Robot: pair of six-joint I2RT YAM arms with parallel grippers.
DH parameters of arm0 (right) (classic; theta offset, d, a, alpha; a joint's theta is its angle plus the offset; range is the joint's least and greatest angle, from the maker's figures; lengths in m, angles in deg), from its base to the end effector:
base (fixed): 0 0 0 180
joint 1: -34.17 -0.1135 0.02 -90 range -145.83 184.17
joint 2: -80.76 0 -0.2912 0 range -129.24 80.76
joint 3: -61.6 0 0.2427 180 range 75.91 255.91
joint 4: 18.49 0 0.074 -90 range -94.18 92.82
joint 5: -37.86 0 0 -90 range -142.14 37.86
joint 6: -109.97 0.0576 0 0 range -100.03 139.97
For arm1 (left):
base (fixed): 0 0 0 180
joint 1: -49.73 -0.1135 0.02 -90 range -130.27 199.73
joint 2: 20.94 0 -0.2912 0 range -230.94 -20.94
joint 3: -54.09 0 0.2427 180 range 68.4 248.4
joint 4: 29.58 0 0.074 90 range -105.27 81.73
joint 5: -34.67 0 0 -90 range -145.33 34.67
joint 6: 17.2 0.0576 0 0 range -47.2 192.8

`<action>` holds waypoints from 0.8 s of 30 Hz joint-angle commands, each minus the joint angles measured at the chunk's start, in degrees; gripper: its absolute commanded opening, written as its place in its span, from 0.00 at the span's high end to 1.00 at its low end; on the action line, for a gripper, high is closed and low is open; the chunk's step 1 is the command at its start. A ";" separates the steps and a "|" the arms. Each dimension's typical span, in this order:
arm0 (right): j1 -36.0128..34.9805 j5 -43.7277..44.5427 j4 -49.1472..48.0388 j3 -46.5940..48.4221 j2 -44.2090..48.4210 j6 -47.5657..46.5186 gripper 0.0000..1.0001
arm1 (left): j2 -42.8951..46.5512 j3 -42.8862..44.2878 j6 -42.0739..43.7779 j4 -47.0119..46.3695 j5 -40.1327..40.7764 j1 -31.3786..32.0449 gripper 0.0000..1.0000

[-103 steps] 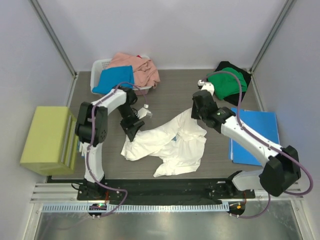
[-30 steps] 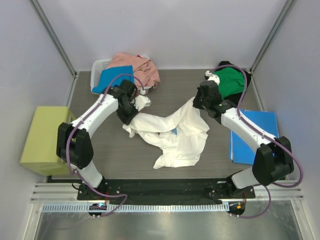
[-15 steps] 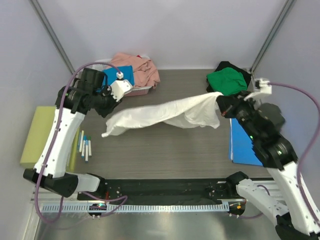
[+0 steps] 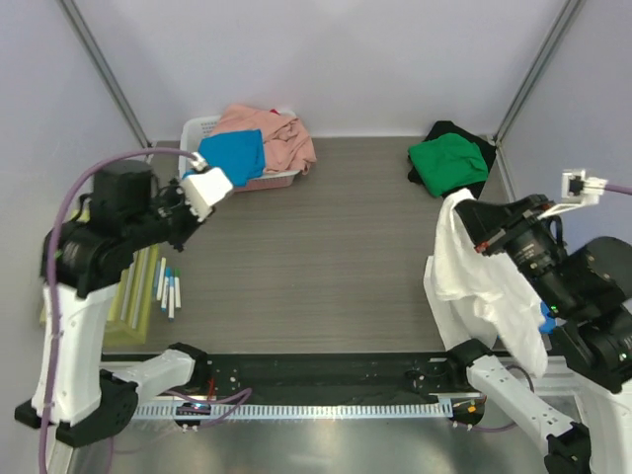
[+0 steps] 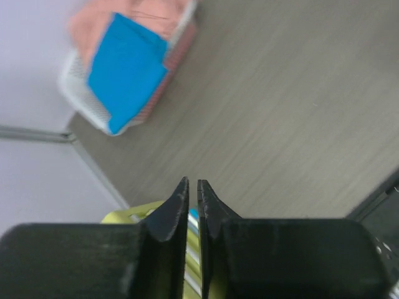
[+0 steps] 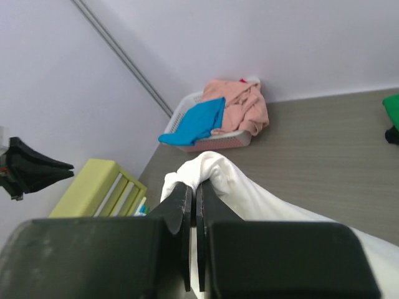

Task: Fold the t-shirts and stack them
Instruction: Flatten the tshirt out

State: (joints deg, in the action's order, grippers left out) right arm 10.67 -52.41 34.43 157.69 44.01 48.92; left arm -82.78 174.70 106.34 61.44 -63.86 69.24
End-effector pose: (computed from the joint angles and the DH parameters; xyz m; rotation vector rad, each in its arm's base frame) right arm 0.0377 0.0167 0.5112 0.0675 1.5016 0.7463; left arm 0.1095 -0.0479 0.5079 1.0272 1.8622 -0.0142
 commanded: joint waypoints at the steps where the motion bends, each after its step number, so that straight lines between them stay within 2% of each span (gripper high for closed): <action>1: 0.13 -2.63 -1.95 -1.97 -3.76 0.67 0.99 | -10.30 -6.72 -1.45 17.34 -10.62 4.03 0.75; 2: 0.13 -2.54 -2.31 -2.15 -4.20 0.67 0.99 | -12.58 -7.16 -1.98 16.64 -9.58 5.53 0.62; 3: 0.13 -2.89 -3.09 -2.41 -5.07 0.76 0.99 | -13.38 -7.94 -3.12 14.72 -8.27 8.67 0.58; 5: 0.22 -4.29 -5.82 -3.38 -7.18 1.63 0.99 | -14.79 -8.39 -4.27 12.25 -7.37 10.98 0.55; 7: 0.13 -8.49 -8.27 -2.33 -12.53 2.86 0.99 | -15.23 -8.48 -5.24 9.17 -10.44 11.52 0.54; 8: 0.04 -11.13 -9.59 -1.80 -14.47 3.65 0.99 | -15.15 -8.91 -5.33 8.03 -11.41 11.52 0.54; 9: -0.22 -17.59 -11.52 -0.84 -18.06 4.61 0.99 | -14.36 -11.09 -6.02 4.54 -11.59 11.52 0.54; 11: -5.12 -19.06 -16.19 1.35 -20.54 4.98 0.99 | -12.96 -14.79 -7.43 -0.39 -10.37 11.52 0.54; 12: -8.10 -16.02 -16.46 5.46 -23.08 3.67 0.99 | -11.65 -18.90 -8.22 -4.94 -9.23 11.43 0.54; 13: -14.83 -13.99 -15.24 8.11 -24.41 0.35 0.99 | -11.28 -20.59 -9.45 -6.64 -8.52 11.43 0.55; 14: -17.08 -12.75 -14.27 11.01 -26.16 -0.73 0.99 | -11.19 -23.39 -10.24 -9.79 -7.91 11.17 0.55; 15: -19.36 -11.52 -12.26 16.52 -27.74 -1.43 0.99 | -11.02 -24.55 -10.86 -10.69 -7.73 10.91 0.55; 19: -28.33 -9.40 -9.70 27.36 -36.69 -4.24 0.99 | -11.37 -28.25 -12.79 -14.47 -7.99 9.59 0.57; 20: -32.61 -8.44 -8.91 29.56 -38.12 -4.95 0.99 | -11.46 -29.12 -12.97 -15.44 -8.16 8.80 0.57; 23: -41.75 -2.30 -3.74 41.06 -45.65 -10.20 0.99 | -12.16 -30.18 -13.41 -16.67 -9.21 6.52 0.59; 24: -44.06 -0.62 0.02 47.97 -47.52 -11.62 0.99 | -12.25 -30.45 -13.59 -16.94 -9.91 5.81 0.59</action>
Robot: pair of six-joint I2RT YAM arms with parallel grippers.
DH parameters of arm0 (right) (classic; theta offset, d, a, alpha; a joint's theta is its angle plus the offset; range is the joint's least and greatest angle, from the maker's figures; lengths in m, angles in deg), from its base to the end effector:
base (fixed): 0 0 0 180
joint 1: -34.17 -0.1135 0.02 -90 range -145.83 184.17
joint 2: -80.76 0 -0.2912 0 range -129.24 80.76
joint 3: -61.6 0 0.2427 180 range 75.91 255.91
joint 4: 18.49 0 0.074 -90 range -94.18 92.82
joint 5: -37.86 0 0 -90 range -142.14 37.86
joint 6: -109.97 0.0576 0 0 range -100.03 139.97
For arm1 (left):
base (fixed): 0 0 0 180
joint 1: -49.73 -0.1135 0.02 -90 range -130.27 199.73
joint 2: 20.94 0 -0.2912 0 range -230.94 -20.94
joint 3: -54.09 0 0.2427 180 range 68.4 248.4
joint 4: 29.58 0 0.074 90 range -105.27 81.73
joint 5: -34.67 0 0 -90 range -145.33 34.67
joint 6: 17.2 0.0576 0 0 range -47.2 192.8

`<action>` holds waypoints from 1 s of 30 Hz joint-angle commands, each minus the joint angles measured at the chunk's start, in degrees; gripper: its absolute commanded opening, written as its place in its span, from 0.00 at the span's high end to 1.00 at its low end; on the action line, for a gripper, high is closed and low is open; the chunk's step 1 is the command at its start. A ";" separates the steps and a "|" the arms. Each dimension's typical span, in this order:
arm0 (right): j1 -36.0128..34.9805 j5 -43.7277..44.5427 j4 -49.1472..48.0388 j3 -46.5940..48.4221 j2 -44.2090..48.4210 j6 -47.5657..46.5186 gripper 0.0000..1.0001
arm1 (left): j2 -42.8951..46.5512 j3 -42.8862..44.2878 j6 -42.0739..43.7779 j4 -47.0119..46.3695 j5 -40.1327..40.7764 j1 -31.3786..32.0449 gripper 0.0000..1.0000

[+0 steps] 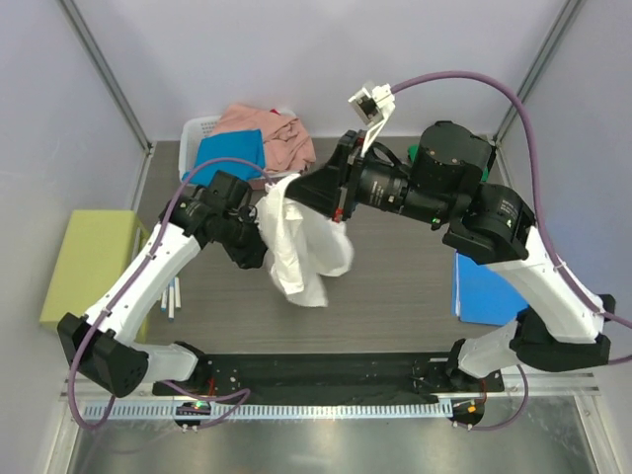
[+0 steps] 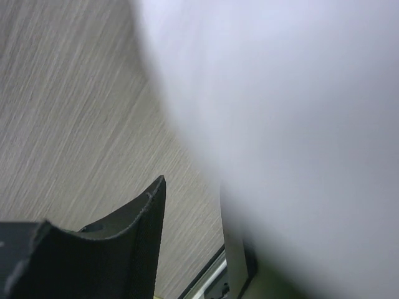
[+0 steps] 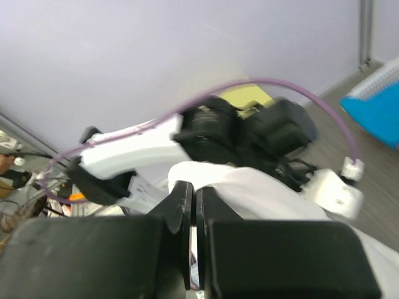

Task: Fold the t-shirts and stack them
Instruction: Flatten the tshirt out

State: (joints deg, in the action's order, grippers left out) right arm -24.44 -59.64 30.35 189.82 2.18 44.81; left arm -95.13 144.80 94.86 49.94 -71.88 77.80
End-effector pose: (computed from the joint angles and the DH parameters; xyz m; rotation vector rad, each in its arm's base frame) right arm 0.1241 0.2178 0.5857 -0.6000 1.5889 1.2267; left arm 0.1970 -0.1236 0.3476 1.2095 2.3671 -0.4193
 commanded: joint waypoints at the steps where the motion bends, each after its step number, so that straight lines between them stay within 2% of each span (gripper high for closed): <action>1: -10.54 11.24 5.80 19.21 -7.27 -8.92 0.99 | -0.25 -0.64 -2.20 -5.62 -2.77 -3.46 0.59; 3: -12.66 14.52 8.88 25.02 -10.35 -11.13 0.99 | -0.43 -1.08 -2.29 -5.88 -3.22 -4.78 0.60; 5: -12.67 19.34 8.64 23.83 -8.53 -11.83 0.99 | -0.25 -1.52 -2.20 -5.97 -2.96 -5.13 0.60; 9: -12.67 29.38 3.55 8.23 -0.81 -13.59 0.99 | 0.54 -2.13 -1.68 -5.97 -2.17 -5.31 0.60; 11: -12.67 33.77 3.27 4.15 1.50 -13.15 0.99 | 0.80 -2.40 -1.24 -5.62 -1.90 -5.31 0.60; 14: -12.67 44.99 5.54 -3.58 5.36 -11.66 0.99 | 0.98 -3.27 -0.45 -5.53 -1.20 -5.40 0.60; 21: -12.49 59.87 15.74 -7.38 8.63 -6.04 0.99 | -0.33 -3.54 0.26 -5.27 -0.32 -5.49 0.59; 23: -11.97 60.77 18.90 -6.69 8.98 -4.11 0.99 | -1.04 -2.93 0.43 -5.18 0.21 -5.49 0.59; 30: -11.53 61.65 20.06 -9.84 11.35 -1.29 0.99 | -6.31 -2.48 -2.55 -6.67 -1.37 -5.31 0.56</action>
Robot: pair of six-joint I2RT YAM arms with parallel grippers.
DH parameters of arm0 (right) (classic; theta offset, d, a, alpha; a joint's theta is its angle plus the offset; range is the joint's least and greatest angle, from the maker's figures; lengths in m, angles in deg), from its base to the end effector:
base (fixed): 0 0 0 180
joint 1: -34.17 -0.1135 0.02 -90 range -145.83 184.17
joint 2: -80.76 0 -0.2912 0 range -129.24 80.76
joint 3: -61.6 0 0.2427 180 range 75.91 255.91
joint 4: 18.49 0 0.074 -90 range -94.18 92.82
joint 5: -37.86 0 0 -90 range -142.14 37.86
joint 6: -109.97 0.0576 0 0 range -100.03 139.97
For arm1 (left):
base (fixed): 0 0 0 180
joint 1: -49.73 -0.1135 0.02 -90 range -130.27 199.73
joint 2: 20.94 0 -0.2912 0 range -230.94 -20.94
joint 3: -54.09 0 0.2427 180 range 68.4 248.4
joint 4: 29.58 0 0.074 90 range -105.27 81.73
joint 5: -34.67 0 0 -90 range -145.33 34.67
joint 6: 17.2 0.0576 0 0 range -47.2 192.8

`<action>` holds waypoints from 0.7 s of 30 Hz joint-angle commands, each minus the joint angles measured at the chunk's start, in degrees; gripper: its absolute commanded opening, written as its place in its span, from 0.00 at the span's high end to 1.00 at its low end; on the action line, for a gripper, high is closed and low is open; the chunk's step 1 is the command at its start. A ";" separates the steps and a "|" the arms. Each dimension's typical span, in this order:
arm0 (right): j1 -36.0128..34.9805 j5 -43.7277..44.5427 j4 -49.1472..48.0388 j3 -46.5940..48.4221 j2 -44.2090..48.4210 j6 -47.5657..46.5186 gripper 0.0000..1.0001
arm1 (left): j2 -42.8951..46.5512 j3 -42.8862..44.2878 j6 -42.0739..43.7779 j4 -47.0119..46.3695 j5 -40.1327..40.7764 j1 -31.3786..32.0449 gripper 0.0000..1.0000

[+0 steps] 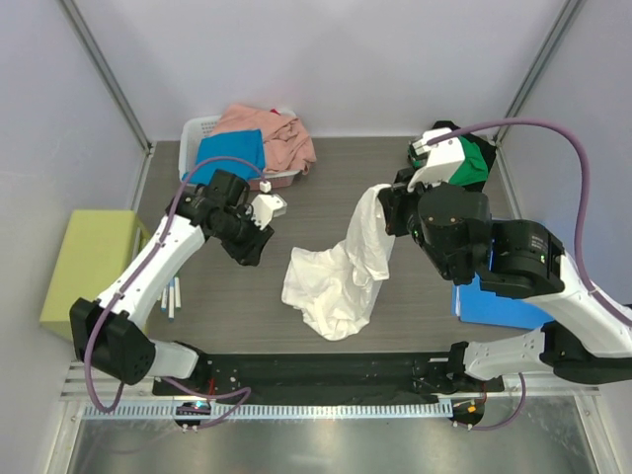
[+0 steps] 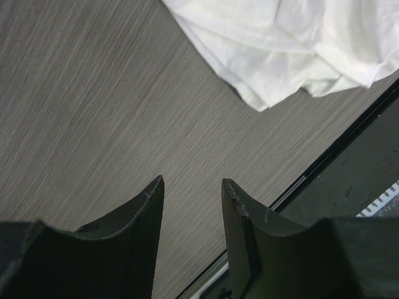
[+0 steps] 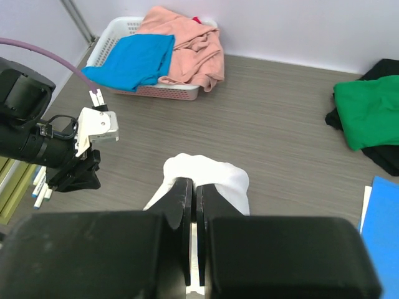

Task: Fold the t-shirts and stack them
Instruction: Flatten the tshirt out

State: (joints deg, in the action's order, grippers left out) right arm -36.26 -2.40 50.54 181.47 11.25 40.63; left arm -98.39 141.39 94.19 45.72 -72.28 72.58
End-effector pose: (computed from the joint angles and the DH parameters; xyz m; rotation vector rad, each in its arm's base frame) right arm 0.1011 0.1533 0.5376 -0.2022 1.7788 0.3187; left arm 0.2234 -0.1124 0.3218 1.0935 2.4587 -0.4082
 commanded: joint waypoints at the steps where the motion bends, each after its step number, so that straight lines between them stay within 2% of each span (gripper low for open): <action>1: 0.38 4.32 -0.14 -1.93 2.28 3.06 0.99 | -4.01 0.32 -2.05 -3.41 -1.33 0.43 0.55; 3: 1.00 3.44 -0.23 -3.34 2.02 3.68 0.99 | -7.88 -0.22 -3.10 -4.73 0.07 1.40 0.48; 8: 4.33 -2.17 -2.33 -8.51 1.31 5.17 0.99 | -17.45 3.29 -7.41 -7.56 -0.28 4.91 0.48; 13: 11.54 -11.22 -5.93 -14.58 2.71 6.84 0.99 | -21.24 9.08 -12.49 -8.69 2.71 12.11 0.45; 15: 13.39 -13.43 -7.52 -16.26 3.07 6.93 0.99 | -24.04 12.15 -14.35 -8.26 1.75 12.74 0.45; 21: 14.18 -14.31 -8.22 -18.37 3.33 7.46 0.99 | -27.49 14.64 -19.54 -9.13 3.59 16.42 0.45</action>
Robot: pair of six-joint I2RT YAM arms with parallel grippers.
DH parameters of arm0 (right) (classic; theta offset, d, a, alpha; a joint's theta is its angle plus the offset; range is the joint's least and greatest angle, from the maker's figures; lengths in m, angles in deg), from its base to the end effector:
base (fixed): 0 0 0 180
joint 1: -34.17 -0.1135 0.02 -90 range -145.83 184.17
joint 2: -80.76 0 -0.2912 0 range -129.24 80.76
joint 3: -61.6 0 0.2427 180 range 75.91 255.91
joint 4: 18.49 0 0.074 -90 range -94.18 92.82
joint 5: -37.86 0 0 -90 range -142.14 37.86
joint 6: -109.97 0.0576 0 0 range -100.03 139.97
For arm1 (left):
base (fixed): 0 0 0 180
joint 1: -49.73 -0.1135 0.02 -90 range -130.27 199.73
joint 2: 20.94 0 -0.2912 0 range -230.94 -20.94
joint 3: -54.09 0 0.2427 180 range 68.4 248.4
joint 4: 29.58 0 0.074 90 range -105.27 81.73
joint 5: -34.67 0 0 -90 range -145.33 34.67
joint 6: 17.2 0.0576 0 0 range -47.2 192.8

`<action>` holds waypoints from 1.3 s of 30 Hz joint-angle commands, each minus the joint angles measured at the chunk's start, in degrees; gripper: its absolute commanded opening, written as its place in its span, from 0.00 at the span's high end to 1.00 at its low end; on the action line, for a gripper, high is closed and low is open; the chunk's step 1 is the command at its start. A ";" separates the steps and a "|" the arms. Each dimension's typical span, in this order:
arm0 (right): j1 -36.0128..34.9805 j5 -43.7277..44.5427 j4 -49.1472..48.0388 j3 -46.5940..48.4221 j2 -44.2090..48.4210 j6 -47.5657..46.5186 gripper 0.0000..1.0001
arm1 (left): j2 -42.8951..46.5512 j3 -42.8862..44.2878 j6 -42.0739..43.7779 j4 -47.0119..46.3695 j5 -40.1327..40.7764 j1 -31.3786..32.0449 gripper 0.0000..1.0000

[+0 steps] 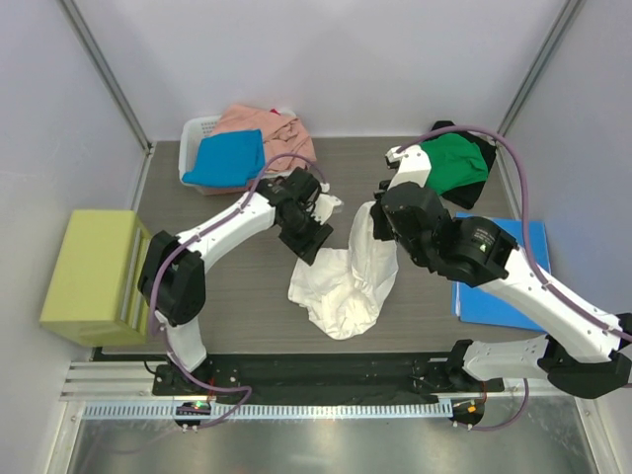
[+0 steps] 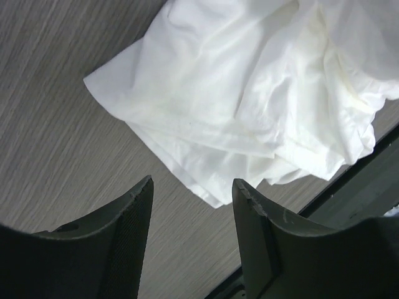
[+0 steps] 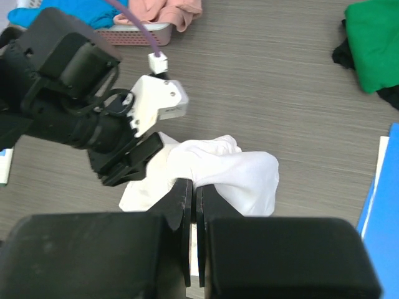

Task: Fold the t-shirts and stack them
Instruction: Flatten the tshirt out

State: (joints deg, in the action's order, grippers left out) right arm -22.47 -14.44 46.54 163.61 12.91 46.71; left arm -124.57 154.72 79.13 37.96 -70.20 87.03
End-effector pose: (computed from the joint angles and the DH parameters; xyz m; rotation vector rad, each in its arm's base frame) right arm 0.1469 0.1591 0.4581 -0.1389 1.9920 0.2398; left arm 0.2887 -0.2385 0.2615 1.1158 2.6165 -0.4878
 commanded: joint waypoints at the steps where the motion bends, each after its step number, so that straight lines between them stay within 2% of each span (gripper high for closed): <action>1: 0.57 -2.36 -4.31 -1.04 1.59 1.47 0.99 | -1.83 0.95 -5.00 -1.46 2.82 2.51 0.45; 7: 2.76 -4.46 -5.45 -3.15 2.29 1.47 0.99 | -2.97 -3.97 -9.22 -4.27 6.17 3.13 0.45; 13: 3.99 -5.61 -5.89 -3.06 2.46 1.47 0.99 | -5.87 -3.62 -10.72 -4.36 6.62 3.13 0.46; 27: 4.96 -7.02 -5.89 -2.88 2.64 1.56 0.99 | -13.17 0.69 -11.25 -3.93 5.20 3.22 0.59; 29: 5.05 -7.11 -5.81 -3.06 2.64 1.65 0.99 | -13.70 1.65 -11.16 -3.40 5.29 3.22 0.62; 32: 5.14 -7.46 -5.98 -3.33 2.64 1.73 0.99 | -14.23 2.44 -11.07 -3.14 5.38 3.13 0.78; 33: 5.14 -7.54 -5.98 -3.33 2.55 1.65 0.99 | -14.23 2.62 -10.99 -3.13 5.47 3.22 0.88; 36: 5.23 -7.54 -6.16 -3.68 2.73 1.73 0.99 | -13.70 2.71 -10.55 -2.96 5.91 3.13 1.00; 39: 5.40 -7.72 -6.42 -3.94 2.73 1.65 0.99 | -12.56 2.53 -10.19 -2.96 6.61 2.69 1.00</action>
State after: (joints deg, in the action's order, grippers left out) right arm -17.44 -21.90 43.18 159.94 14.00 47.63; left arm -138.58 155.60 68.59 35.01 -64.28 90.22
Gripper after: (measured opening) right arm 0.042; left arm 0.005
